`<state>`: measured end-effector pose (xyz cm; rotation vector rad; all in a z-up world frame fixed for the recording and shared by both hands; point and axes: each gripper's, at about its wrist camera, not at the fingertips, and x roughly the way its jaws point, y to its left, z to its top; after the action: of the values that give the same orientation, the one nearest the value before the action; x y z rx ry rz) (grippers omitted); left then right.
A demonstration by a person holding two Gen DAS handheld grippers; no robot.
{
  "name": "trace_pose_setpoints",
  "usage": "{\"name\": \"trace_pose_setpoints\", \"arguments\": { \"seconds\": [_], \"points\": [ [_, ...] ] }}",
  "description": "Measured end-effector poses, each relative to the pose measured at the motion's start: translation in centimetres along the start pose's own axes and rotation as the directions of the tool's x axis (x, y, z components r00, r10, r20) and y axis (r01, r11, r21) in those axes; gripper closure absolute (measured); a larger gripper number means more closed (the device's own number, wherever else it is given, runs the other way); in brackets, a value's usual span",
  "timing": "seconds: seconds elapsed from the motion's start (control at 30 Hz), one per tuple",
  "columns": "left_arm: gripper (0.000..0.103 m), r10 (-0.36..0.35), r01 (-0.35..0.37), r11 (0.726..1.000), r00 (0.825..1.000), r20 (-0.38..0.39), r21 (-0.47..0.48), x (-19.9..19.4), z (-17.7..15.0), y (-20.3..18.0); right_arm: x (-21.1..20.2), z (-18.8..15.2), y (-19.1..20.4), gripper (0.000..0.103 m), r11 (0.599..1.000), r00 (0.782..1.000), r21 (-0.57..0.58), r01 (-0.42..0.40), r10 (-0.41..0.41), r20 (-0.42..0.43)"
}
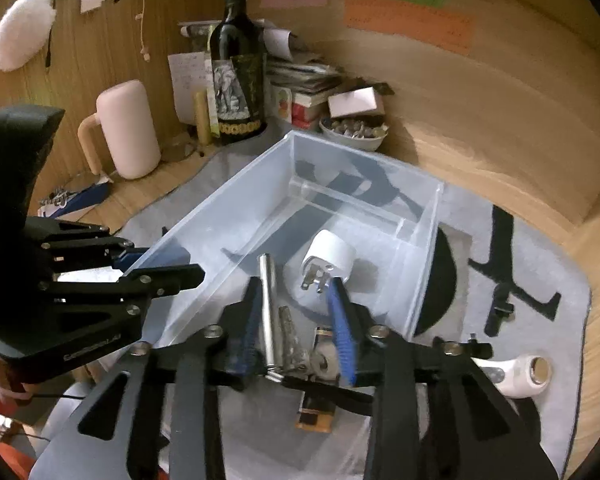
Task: Organize rigid objects
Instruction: 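Carry the keys into the clear box and release them, then move the right gripper to the white massager and grasp its round head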
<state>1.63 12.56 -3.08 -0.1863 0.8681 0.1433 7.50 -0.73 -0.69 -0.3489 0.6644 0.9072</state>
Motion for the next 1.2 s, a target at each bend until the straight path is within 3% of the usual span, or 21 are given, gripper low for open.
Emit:
{"name": "trace_pose_setpoints", "arguments": {
  "seconds": [0.17,0.23,0.6,0.83,1.2],
  "points": [
    [0.089,0.0,0.0,1.0,1.0,0.0,0.0,0.0,0.0,0.0,-1.2,0.3,-0.9,0.058,1.0,0.999,0.016,0.027,-0.028,0.03],
    [0.089,-0.001,0.001,1.0,1.0,0.001,0.0,0.0,0.0,0.0,-1.8,0.3,-1.5,0.049,0.999,0.998,0.034,0.041,-0.042,0.046],
    [0.089,-0.007,0.007,1.0,1.0,-0.001,-0.018,0.1,-0.2,0.2,-5.1,-0.6,-6.9,0.048,0.972,0.977,0.142,0.186,-0.198,0.075],
    [0.09,-0.008,0.008,1.0,1.0,-0.002,-0.02,0.0,-0.1,0.3,-5.3,-2.5,-11.1,0.048,0.934,0.957,0.221,0.28,-0.29,0.013],
    [0.09,-0.006,0.006,1.0,1.0,-0.002,-0.018,0.0,-0.1,0.4,-2.2,-5.8,-16.3,0.048,0.892,0.942,0.304,0.334,-0.301,-0.15]
  ]
}}
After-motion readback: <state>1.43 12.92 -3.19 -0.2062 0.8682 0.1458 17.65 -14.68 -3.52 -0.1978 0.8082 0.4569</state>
